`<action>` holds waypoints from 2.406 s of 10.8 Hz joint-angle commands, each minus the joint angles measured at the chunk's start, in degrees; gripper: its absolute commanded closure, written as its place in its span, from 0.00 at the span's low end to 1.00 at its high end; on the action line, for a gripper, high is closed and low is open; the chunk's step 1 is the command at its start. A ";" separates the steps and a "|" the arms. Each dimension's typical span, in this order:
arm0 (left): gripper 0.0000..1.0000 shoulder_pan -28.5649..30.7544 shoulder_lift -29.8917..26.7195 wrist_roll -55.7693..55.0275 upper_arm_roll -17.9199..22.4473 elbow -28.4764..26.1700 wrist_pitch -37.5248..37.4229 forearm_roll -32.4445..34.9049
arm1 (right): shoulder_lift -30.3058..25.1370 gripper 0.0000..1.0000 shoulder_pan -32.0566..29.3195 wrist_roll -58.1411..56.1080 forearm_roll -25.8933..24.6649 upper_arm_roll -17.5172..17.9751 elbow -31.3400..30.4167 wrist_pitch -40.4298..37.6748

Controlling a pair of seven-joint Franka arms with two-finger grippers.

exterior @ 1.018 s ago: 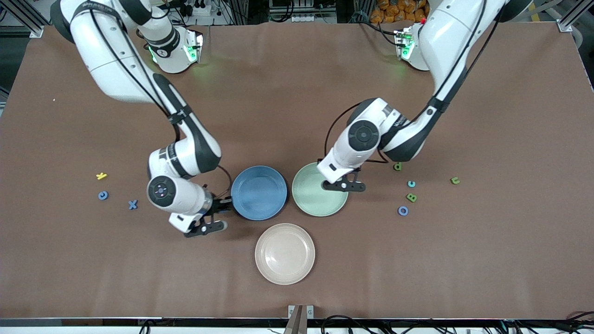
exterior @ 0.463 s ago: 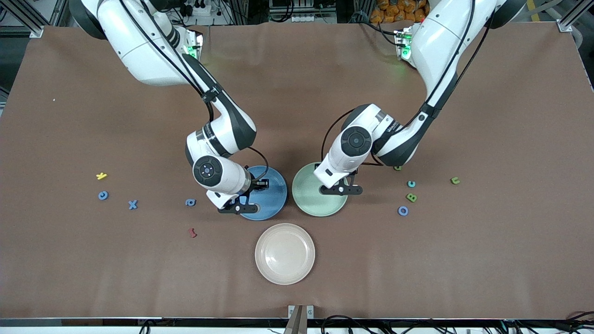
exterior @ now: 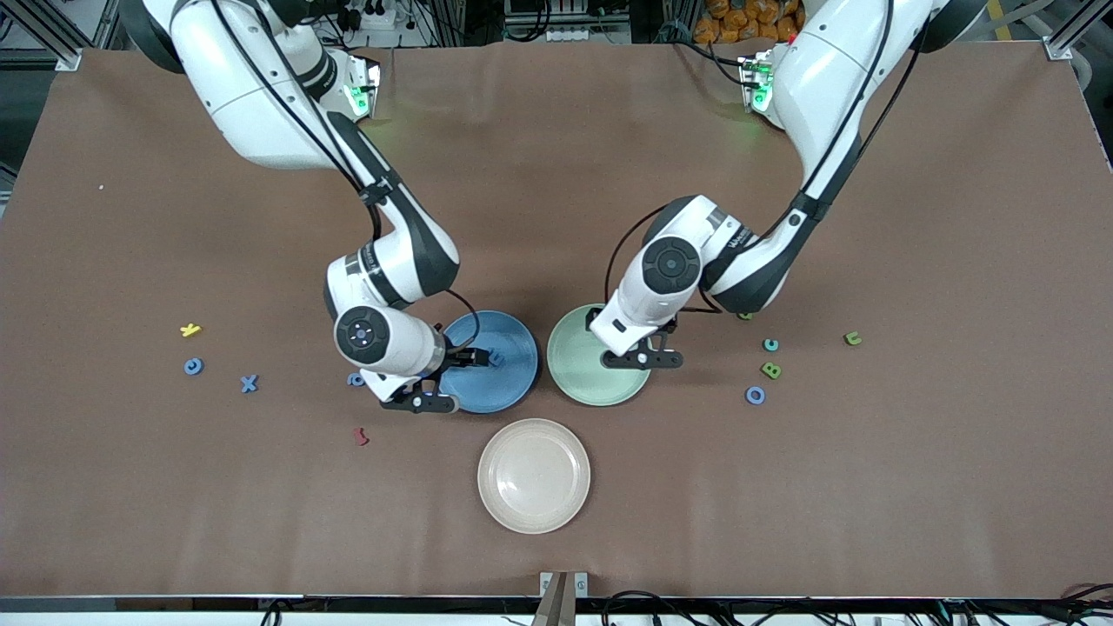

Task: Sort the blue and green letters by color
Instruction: 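Grasp the blue e with the right gripper while the left gripper grasps green B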

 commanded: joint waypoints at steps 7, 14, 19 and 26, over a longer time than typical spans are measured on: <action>0.00 16.15 -3.59 42.77 1.69 -6.44 -4.67 3.96 | -3.96 0.00 -9.91 -15.43 -11.24 -1.52 -8.41 2.88; 0.19 22.74 -3.33 48.49 1.43 -15.86 10.03 12.85 | -5.28 0.00 -12.64 -15.34 -11.24 -1.52 -15.90 11.07; 0.28 22.83 -2.19 48.50 1.43 -15.86 11.00 12.85 | -5.19 0.73 -12.73 -16.04 -11.16 -1.52 -16.78 12.92; 0.70 22.74 -1.83 47.53 1.43 -15.33 11.18 12.58 | -5.19 1.00 -12.73 -16.40 -11.16 -1.52 -16.60 12.66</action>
